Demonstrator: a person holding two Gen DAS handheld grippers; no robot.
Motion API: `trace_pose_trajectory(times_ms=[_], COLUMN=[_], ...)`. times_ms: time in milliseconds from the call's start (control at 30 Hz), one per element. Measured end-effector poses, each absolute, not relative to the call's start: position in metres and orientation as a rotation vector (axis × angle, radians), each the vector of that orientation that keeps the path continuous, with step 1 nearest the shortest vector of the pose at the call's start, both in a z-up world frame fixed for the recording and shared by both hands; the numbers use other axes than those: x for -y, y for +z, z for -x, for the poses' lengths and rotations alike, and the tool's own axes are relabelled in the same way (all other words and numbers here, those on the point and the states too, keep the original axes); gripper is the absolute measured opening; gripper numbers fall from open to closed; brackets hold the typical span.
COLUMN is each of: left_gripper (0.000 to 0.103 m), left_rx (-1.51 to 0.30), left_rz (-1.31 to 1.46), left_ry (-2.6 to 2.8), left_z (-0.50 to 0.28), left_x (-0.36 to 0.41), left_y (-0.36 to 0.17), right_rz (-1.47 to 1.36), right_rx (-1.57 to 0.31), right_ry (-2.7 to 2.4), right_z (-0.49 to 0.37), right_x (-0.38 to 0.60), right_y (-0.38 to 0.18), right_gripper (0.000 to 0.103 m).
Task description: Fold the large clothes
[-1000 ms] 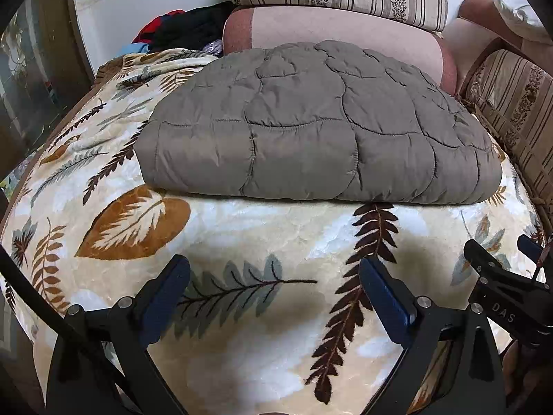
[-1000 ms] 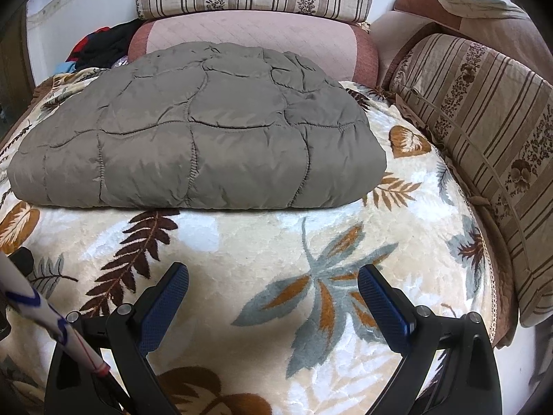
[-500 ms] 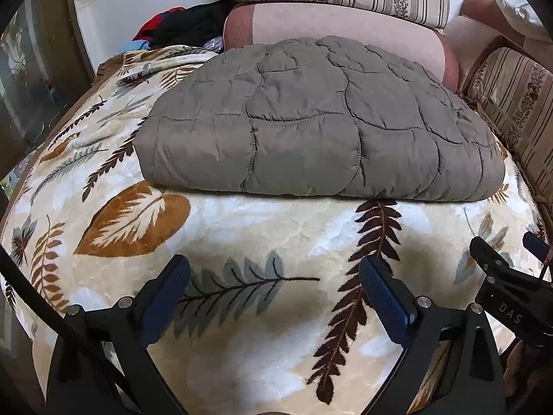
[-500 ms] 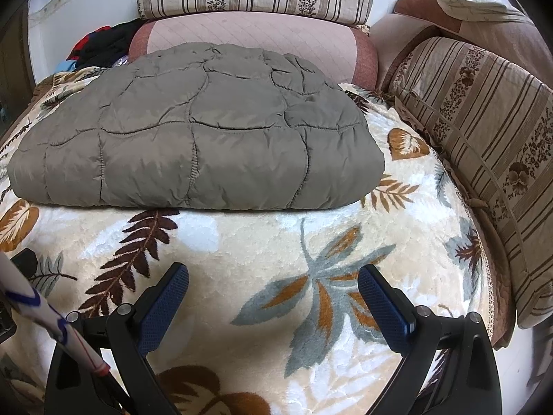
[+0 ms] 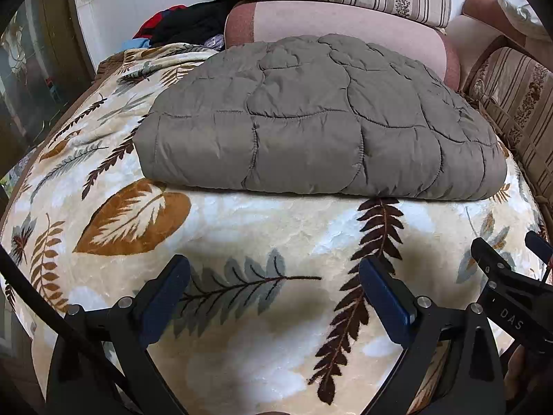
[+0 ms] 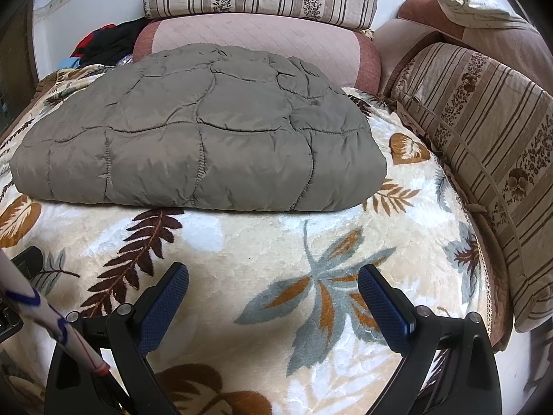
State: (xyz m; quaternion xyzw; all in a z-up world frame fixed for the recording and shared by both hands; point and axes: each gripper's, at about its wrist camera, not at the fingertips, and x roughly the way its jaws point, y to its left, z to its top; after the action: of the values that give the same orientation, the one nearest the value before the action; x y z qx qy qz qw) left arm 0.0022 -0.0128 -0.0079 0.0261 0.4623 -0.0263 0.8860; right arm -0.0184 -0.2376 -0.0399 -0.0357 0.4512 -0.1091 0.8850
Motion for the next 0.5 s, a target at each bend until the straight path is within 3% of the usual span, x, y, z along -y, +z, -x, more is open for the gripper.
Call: trace_pose_trajectory(times_ms=[500], left_gripper=[0.098], left_rx=[-0.965], left_rz=[-0.058], left_ry=[-0.058], left_z=[-0.0037], left_x=[0.0132], left_y=[-0.0103], right_rz=[0.076], right_rx=[-0.937], right_ry=[-0.225], right_z=[0.0184], right_x=[0.2344], right_y=[-0.0392], right_gripper=[0.101])
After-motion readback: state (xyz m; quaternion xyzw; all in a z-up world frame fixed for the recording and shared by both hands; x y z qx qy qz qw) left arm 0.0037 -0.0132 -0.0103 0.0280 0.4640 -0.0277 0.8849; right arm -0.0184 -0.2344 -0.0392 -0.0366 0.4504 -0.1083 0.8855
